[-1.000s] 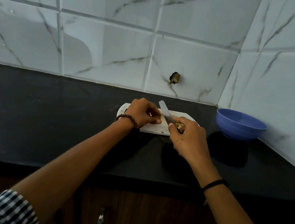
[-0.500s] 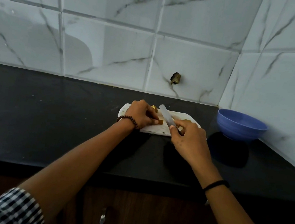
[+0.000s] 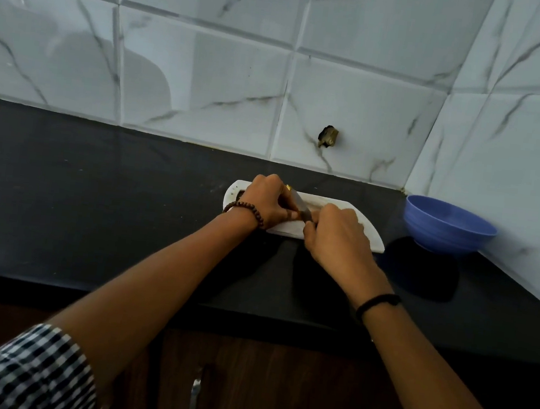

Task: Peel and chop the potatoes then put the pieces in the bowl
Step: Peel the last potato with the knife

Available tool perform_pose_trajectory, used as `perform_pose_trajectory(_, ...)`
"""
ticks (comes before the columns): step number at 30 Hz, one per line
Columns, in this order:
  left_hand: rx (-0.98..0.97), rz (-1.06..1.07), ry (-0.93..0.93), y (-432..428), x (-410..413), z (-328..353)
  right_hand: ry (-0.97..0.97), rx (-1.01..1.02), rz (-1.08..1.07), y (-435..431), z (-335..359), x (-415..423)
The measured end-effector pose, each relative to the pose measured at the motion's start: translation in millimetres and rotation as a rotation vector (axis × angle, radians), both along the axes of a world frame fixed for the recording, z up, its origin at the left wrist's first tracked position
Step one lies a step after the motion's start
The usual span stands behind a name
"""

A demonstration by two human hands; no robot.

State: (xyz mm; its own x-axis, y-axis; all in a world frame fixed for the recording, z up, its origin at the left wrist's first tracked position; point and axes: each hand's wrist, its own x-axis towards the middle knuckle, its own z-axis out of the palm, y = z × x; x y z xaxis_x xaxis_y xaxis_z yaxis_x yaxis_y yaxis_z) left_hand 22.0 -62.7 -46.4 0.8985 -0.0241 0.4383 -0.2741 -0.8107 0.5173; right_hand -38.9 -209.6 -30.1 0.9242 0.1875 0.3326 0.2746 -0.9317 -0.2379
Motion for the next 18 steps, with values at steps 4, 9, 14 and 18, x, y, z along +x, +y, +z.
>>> perform_pose_trajectory(4,-0.017,-0.008,-0.017,0,-2,0,-0.014,-0.094,0.027,1,5,-10)
perform_pose_trajectory(9,-0.049,-0.027,-0.021,0,-6,0,-0.007,-0.17,0.034,-15,5,-28)
perform_pose_trajectory(14,-0.066,-0.031,0.022,1,-8,1,0.122,-0.19,0.017,-34,31,-44)
perform_pose_trajectory(18,-0.083,-0.028,0.114,3,-7,5,0.076,-0.101,0.045,-46,43,-46)
